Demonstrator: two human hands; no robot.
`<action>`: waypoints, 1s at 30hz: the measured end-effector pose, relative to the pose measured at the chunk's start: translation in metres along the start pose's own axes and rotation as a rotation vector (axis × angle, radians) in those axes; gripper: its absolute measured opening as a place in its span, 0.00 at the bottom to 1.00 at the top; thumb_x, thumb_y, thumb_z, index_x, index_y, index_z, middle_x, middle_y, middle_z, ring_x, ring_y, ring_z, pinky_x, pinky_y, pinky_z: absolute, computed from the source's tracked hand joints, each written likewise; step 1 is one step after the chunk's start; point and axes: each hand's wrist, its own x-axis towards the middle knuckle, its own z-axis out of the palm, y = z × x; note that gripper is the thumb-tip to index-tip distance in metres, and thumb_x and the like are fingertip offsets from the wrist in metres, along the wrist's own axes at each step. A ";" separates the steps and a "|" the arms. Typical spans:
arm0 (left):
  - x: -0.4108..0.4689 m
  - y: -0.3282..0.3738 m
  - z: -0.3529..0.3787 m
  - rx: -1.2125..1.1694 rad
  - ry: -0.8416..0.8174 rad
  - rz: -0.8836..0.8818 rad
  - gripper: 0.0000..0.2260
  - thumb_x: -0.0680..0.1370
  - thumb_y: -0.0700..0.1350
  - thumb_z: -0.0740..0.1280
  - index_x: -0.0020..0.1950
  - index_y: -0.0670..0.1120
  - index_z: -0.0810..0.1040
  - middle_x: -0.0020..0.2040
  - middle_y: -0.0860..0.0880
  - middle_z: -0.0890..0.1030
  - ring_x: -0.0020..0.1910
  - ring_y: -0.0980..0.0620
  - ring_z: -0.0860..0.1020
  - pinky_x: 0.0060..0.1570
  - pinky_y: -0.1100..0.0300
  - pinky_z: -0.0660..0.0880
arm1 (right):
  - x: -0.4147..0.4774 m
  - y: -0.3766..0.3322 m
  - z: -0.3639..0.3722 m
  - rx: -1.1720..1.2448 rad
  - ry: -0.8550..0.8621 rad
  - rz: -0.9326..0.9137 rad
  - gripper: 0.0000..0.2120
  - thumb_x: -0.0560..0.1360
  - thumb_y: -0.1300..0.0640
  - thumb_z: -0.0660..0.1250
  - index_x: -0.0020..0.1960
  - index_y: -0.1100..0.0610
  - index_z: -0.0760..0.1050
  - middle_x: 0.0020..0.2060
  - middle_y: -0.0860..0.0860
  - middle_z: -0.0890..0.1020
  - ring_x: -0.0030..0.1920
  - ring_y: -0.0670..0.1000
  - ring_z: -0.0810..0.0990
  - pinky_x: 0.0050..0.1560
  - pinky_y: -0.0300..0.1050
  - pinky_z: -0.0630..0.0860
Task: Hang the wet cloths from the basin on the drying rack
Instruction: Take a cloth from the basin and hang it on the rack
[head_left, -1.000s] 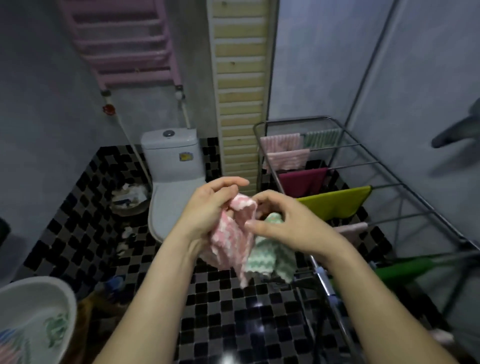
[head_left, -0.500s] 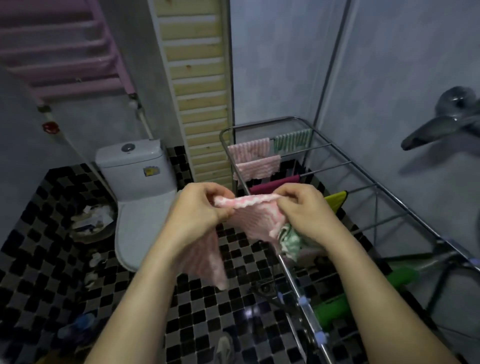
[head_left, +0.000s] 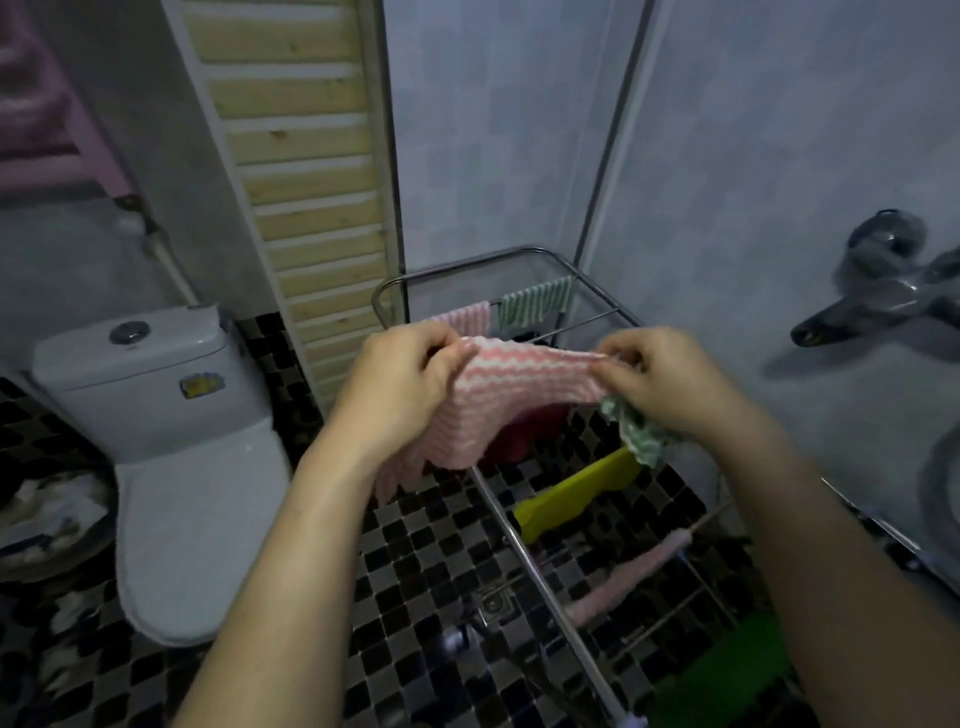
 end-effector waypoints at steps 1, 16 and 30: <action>0.008 0.003 0.005 0.023 -0.024 0.031 0.14 0.79 0.48 0.65 0.33 0.53 0.71 0.32 0.55 0.75 0.37 0.53 0.75 0.37 0.57 0.67 | 0.005 0.007 -0.003 -0.012 0.050 0.042 0.07 0.76 0.51 0.66 0.43 0.51 0.81 0.30 0.49 0.80 0.34 0.53 0.79 0.37 0.49 0.76; 0.116 0.028 0.174 0.114 -0.406 0.096 0.03 0.79 0.45 0.62 0.47 0.51 0.74 0.45 0.49 0.83 0.46 0.48 0.79 0.45 0.52 0.76 | 0.058 0.162 0.011 0.668 0.548 0.481 0.07 0.76 0.59 0.66 0.49 0.54 0.83 0.40 0.49 0.83 0.41 0.47 0.79 0.44 0.40 0.73; 0.186 -0.031 0.264 -0.012 -0.268 -0.348 0.05 0.79 0.44 0.62 0.49 0.46 0.77 0.47 0.45 0.82 0.46 0.44 0.80 0.46 0.55 0.75 | 0.145 0.235 0.074 0.517 0.231 0.569 0.18 0.75 0.63 0.64 0.64 0.58 0.77 0.56 0.54 0.82 0.57 0.51 0.80 0.58 0.44 0.75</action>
